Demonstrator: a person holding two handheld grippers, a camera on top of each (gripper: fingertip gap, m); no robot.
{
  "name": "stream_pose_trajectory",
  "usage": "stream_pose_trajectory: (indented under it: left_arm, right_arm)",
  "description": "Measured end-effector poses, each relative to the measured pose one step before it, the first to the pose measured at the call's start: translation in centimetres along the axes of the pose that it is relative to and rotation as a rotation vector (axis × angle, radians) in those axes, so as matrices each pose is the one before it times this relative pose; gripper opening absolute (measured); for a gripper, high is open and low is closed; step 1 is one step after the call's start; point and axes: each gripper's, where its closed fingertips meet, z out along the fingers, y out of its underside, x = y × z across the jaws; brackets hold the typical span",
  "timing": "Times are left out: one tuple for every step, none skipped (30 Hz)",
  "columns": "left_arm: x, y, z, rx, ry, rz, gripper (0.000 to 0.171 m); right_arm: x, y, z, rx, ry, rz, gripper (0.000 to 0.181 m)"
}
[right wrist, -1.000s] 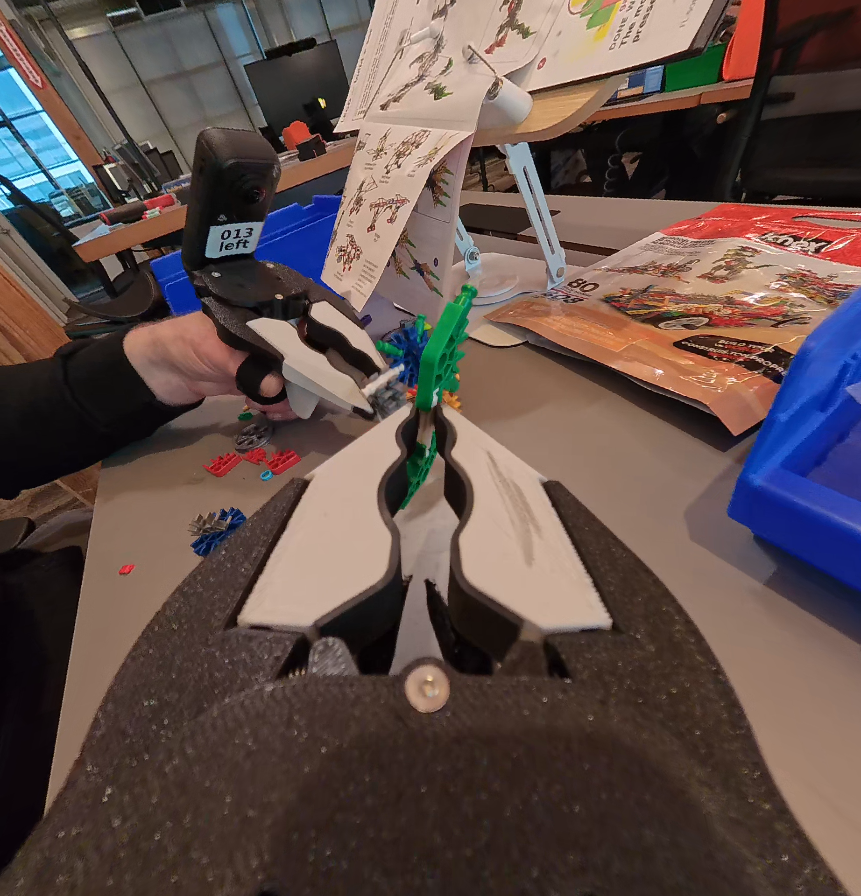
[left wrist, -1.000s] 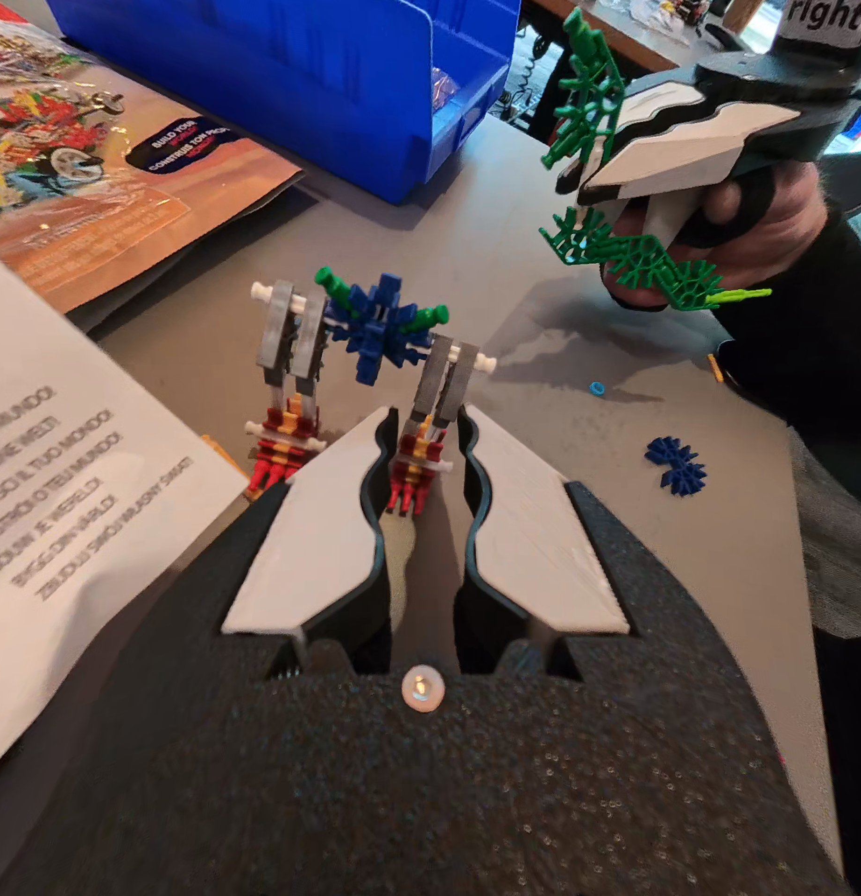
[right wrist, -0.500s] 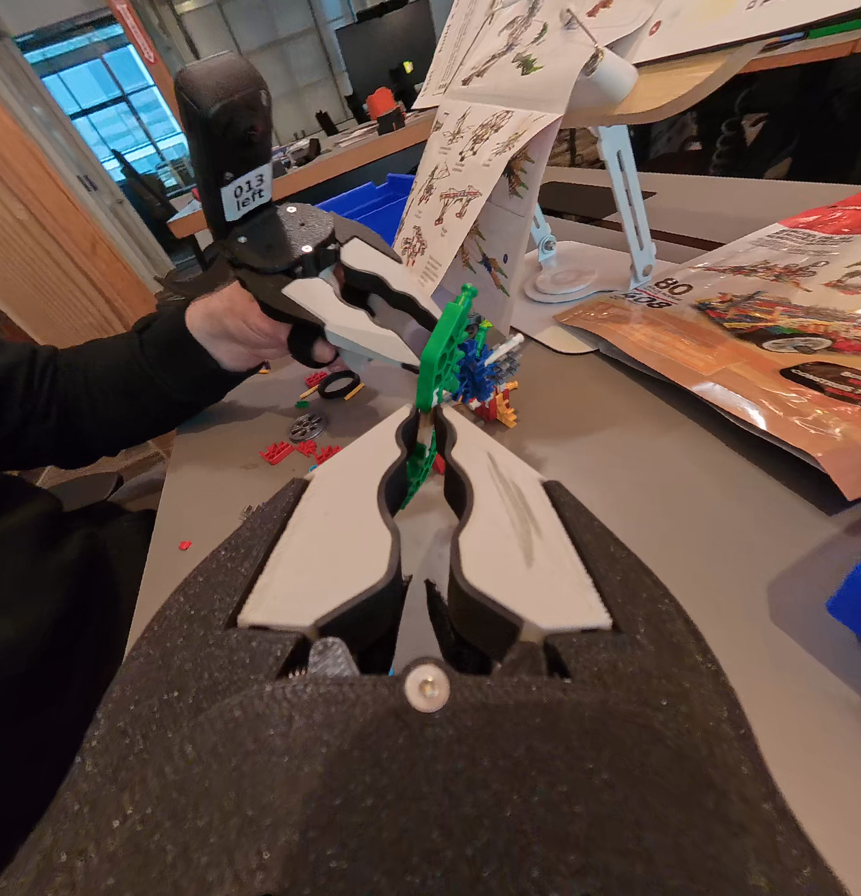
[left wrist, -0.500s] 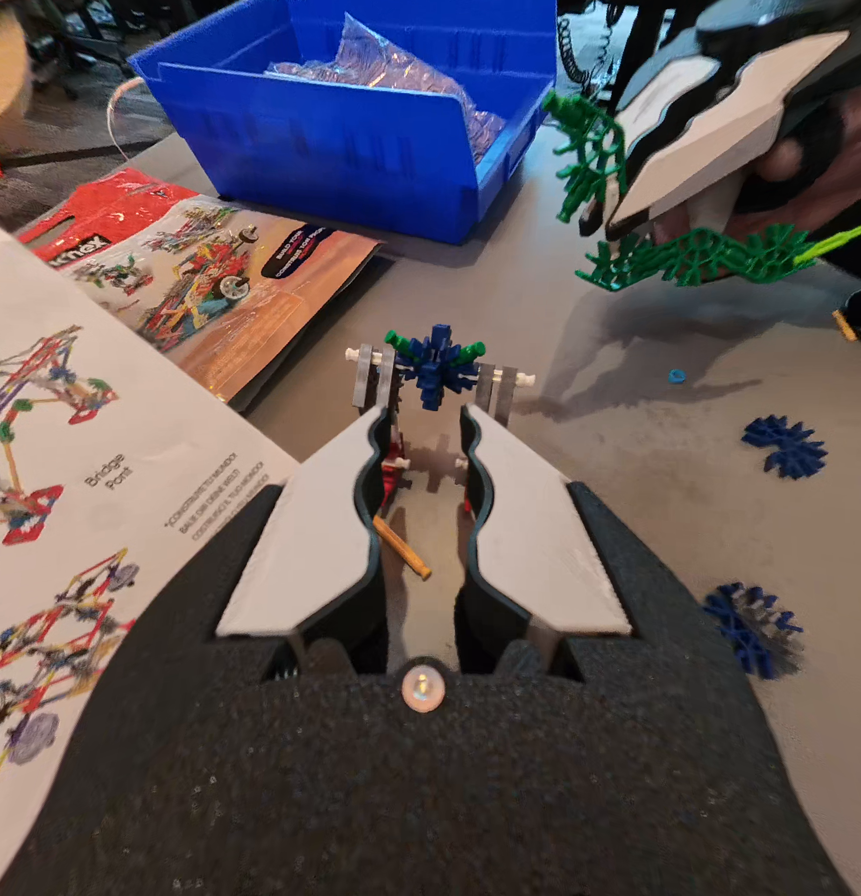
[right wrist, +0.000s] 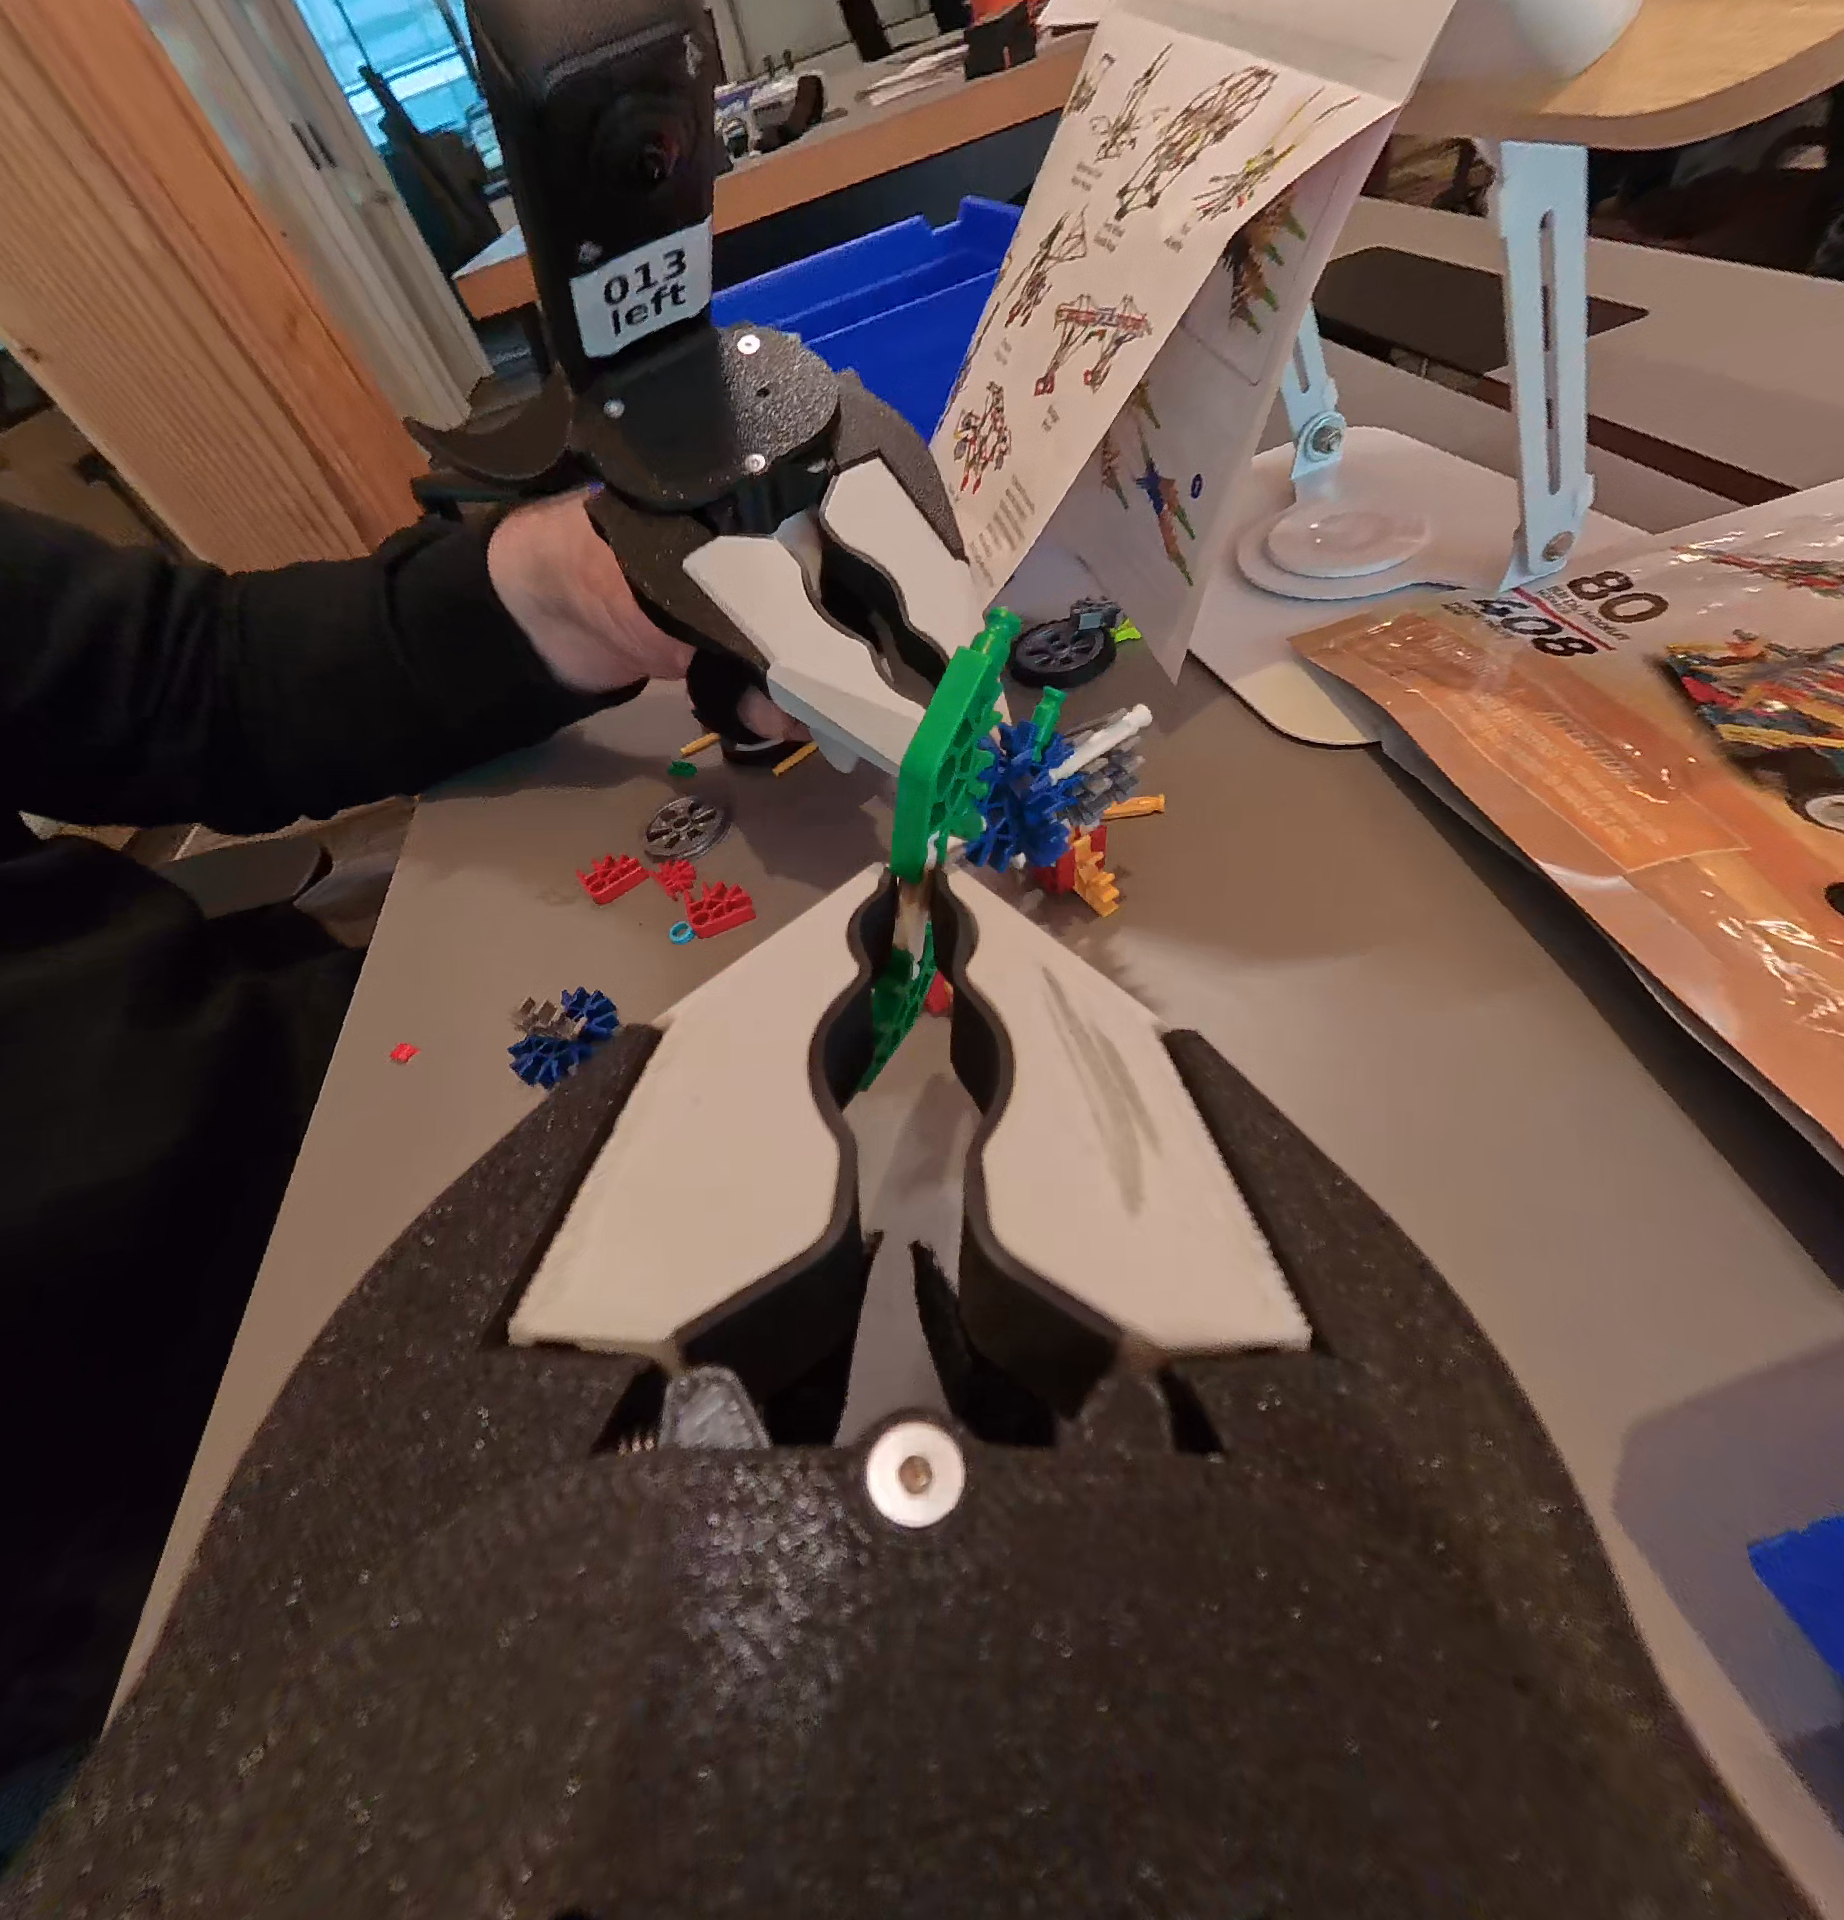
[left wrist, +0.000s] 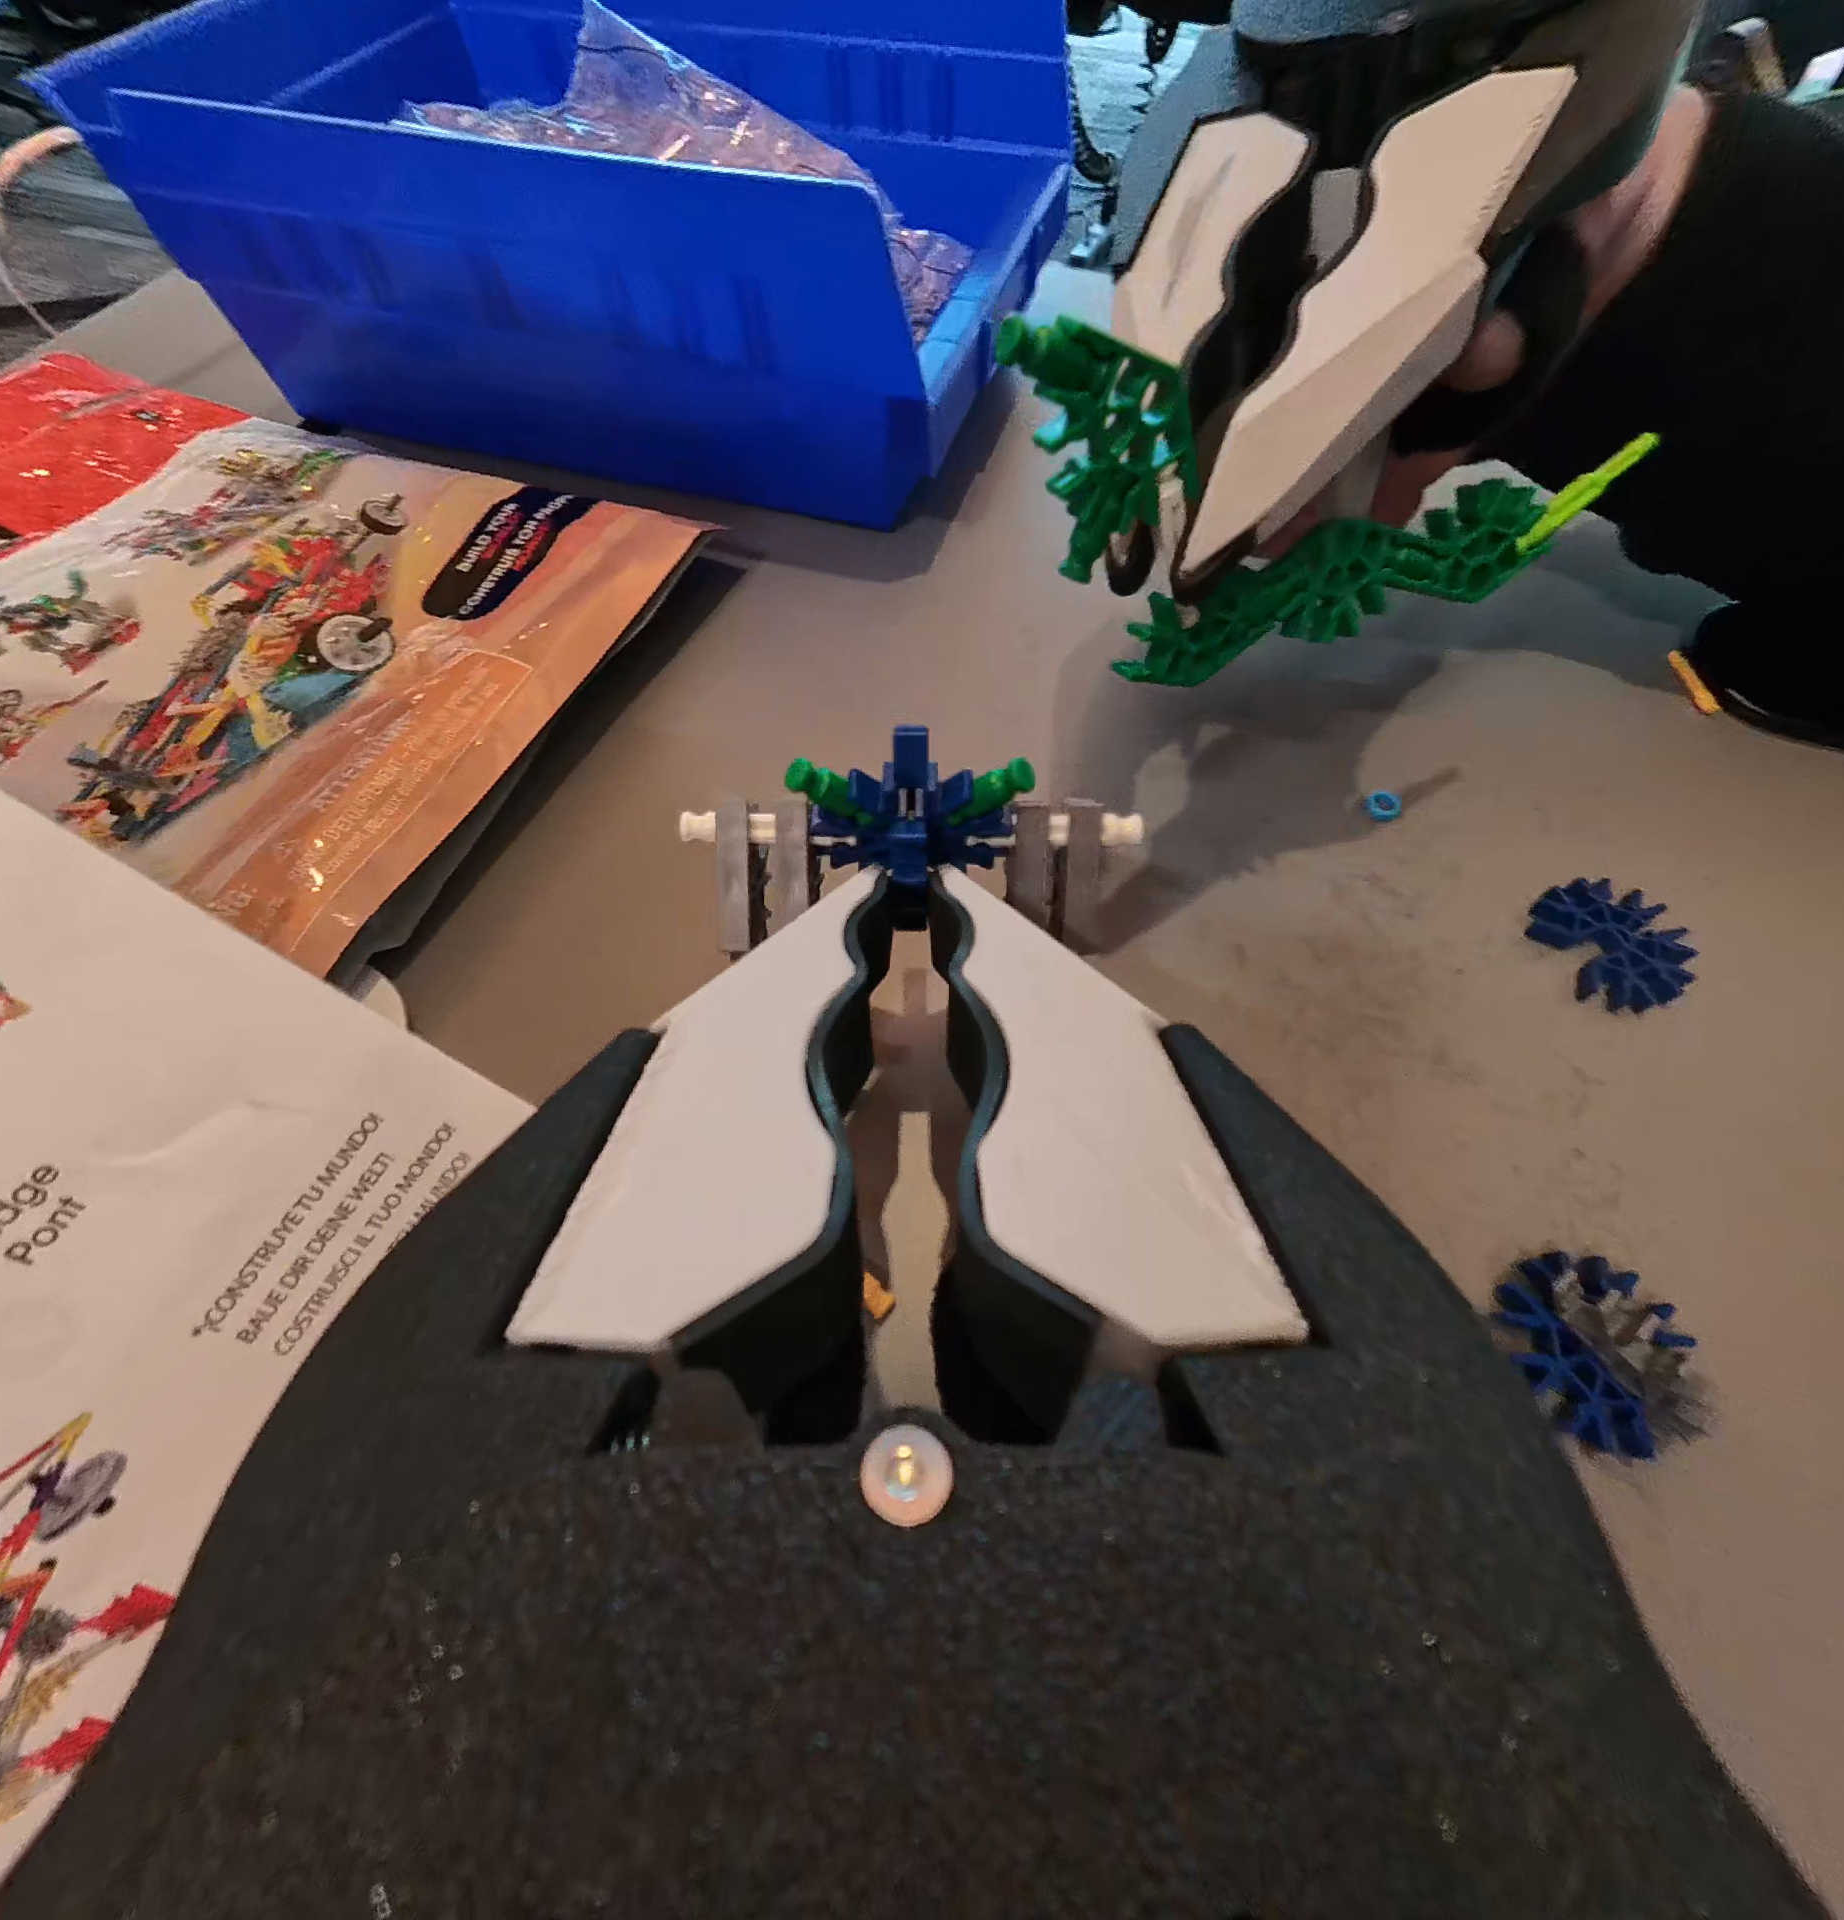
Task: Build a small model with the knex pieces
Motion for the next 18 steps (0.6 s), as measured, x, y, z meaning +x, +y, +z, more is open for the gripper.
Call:
stream_pose_trajectory:
  left_arm:
    - [0.166, 0.064, -0.127, -0.00636, 0.0205, 0.0011, 0.005]
    - [0.276, 0.088, -0.149, -0.00761, 0.0269, 0.0061, 0.005]
    - [0.585, 0.104, -0.166, -0.00862, 0.0465, 0.0064, 0.005]
    - [0.608, 0.068, -0.168, -0.00549, 0.0433, 0.0100, 0.005]
    - [0.350, 0.073, -0.140, -0.00463, 0.0236, 0.0115, 0.005]
    - [0.211, 0.070, -0.112, -0.00495, 0.0147, 0.0060, 0.005]
    - [0.370, 0.050, -0.152, -0.00251, 0.0234, 0.0115, 0.006]
    - [0.408, -0.128, -0.234, 0.00697, 0.0214, 0.0188, 0.007]
    - [0.180, -0.173, -0.306, 0.00655, 0.0083, 0.0070, 0.009]
    - [0.111, -0.142, -0.362, 0.00140, 0.0064, 0.0013, 0.017]
    - [0.145, -0.316, -0.417, 0.01213, 0.0027, 0.0137, 0.020]
    - [0.021, -0.599, -0.469, 0.02708, -0.0100, 0.0195, 0.020]
    - [-0.049, -0.649, -0.396, 0.02321, -0.0115, 0.0051, 0.023]
    - [0.061, -0.751, -0.264, 0.02578, -0.0042, 0.0013, 0.026]
    - [0.260, -0.820, -0.093, 0.03033, 0.0045, 0.0070, 0.028]
    - [0.213, -0.623, 0.093, 0.02106, 0.0031, 0.0037, 0.029]
    - [0.148, -0.349, 0.267, 0.00635, 0.0025, -0.0013, 0.030]
    - [0.039, -0.241, 0.333, 0.00420, -0.0034, 0.0050, 0.030]
  right_arm:
    - [-0.021, 0.113, 0.114, -0.0093, -0.0109, -0.0036, 0.005]
    - [-0.114, 0.143, 0.121, -0.0085, -0.0168, -0.0019, 0.005]
    - [-0.236, 0.152, 0.144, -0.0084, -0.0226, -0.0006, 0.005]
    - [-0.254, 0.169, 0.152, -0.0086, -0.0208, -0.0035, 0.005]
    - [-0.261, 0.174, 0.164, -0.0086, -0.0176, -0.0069, 0.005]
    - [-0.303, 0.143, 0.156, -0.0074, -0.0177, -0.0087, 0.005]
    - [-0.298, 0.123, 0.151, -0.0052, -0.0157, -0.0083, 0.005]
    - [-0.326, 0.112, 0.145, -0.0048, -0.0159, -0.0062, 0.005]
    - [-0.288, 0.137, 0.112, -0.0060, -0.0134, -0.0072, 0.005]
    - [-0.201, 0.122, 0.106, -0.0055, -0.0074, -0.0079, 0.005]
    - [-0.135, 0.102, 0.073, -0.0037, -0.0064, -0.0036, 0.006]
    - [-0.147, 0.046, 0.057, -0.0010, -0.0080, -0.0007, 0.005]
    - [-0.111, 0.001, 0.043, 0.0003, -0.0066, -0.0015, 0.005]
    - [-0.137, -0.013, 0.045, 0.0002, -0.0069, -0.0032, 0.005]
    - [-0.201, -0.033, 0.054, -0.0006, -0.0106, -0.0044, 0.005]
    - [-0.230, -0.052, 0.067, -0.0001, -0.0100, -0.0063, 0.005]
    - [-0.194, -0.040, 0.091, -0.0012, -0.0079, -0.0058, 0.005]
    - [-0.167, -0.009, 0.096, -0.0024, -0.0068, -0.0049, 0.005]
